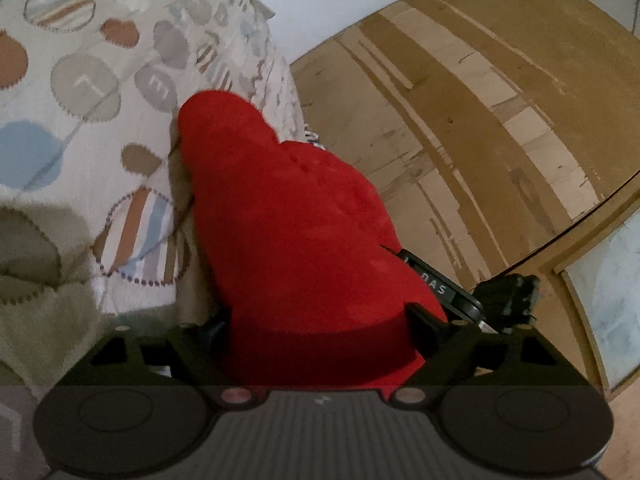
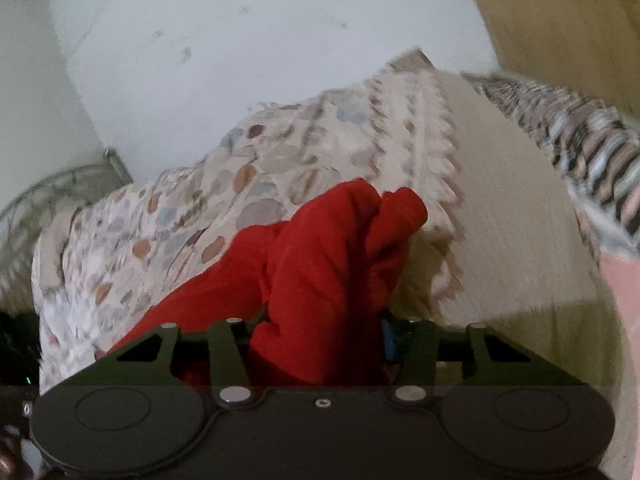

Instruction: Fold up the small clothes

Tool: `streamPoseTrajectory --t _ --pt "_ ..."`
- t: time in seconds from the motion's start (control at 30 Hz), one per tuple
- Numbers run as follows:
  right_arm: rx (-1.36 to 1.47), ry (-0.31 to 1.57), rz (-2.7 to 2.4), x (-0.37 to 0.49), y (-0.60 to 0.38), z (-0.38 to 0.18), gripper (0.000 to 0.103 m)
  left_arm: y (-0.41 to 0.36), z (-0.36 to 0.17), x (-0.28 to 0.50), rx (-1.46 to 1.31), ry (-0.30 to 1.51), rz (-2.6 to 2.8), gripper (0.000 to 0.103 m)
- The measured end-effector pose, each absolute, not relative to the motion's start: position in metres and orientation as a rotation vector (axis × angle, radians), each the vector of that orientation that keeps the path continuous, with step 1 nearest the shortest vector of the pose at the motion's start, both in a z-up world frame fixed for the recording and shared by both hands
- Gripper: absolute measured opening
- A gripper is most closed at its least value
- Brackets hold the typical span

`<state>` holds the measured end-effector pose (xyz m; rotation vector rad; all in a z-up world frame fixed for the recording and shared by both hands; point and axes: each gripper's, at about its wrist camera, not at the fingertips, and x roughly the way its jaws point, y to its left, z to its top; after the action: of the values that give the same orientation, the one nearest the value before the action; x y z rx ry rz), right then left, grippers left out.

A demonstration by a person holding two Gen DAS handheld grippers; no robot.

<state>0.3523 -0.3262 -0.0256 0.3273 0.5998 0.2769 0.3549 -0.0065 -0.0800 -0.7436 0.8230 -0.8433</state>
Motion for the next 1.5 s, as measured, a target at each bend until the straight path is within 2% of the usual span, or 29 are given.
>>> streamPoseTrajectory --t 0.23,0.4,0.5,0.63,0.7,0.8,0.87,1.07,1.3,1.5 --pt "0.334 0.551 0.347 0.357 -0.291 -0.002 0.049 0.029 -0.042 0.339 -0.646 0.642 -0.78 0.085" --pt "0.383 0.438 0.459 0.374 -0.249 0.0 0.048 0.074 -0.017 0.323 -0.535 0.537 -0.69 0.085" --pt "0.377 0.437 0.518 0.392 -0.22 -0.006 0.049 0.098 -0.014 0.321 -0.458 0.554 -0.614 0.086" --pt "0.323 0.527 0.527 0.417 -0.185 -0.034 0.049 0.1 -0.027 0.331 -0.3 0.698 -0.436 0.086" --pt "0.301 0.56 0.479 0.424 -0.178 -0.046 0.05 0.101 -0.029 0.33 -0.267 0.703 -0.394 0.087" --pt "0.369 0.578 0.449 0.427 -0.193 -0.055 0.056 0.107 -0.03 0.332 -0.29 0.733 -0.392 0.09" --pt "0.354 0.587 0.44 0.425 -0.2 -0.059 0.058 0.106 -0.036 0.334 -0.288 0.766 -0.376 0.096" --pt "0.299 0.599 0.394 0.42 -0.203 -0.061 0.066 0.091 -0.044 0.334 -0.223 0.794 -0.365 0.102" --pt "0.209 0.565 0.348 0.398 -0.201 -0.048 0.069 0.086 -0.047 0.333 -0.221 0.788 -0.348 0.103" --pt "0.206 0.509 0.334 0.367 -0.209 -0.031 0.092 0.095 -0.046 0.329 -0.362 0.759 -0.336 0.103"
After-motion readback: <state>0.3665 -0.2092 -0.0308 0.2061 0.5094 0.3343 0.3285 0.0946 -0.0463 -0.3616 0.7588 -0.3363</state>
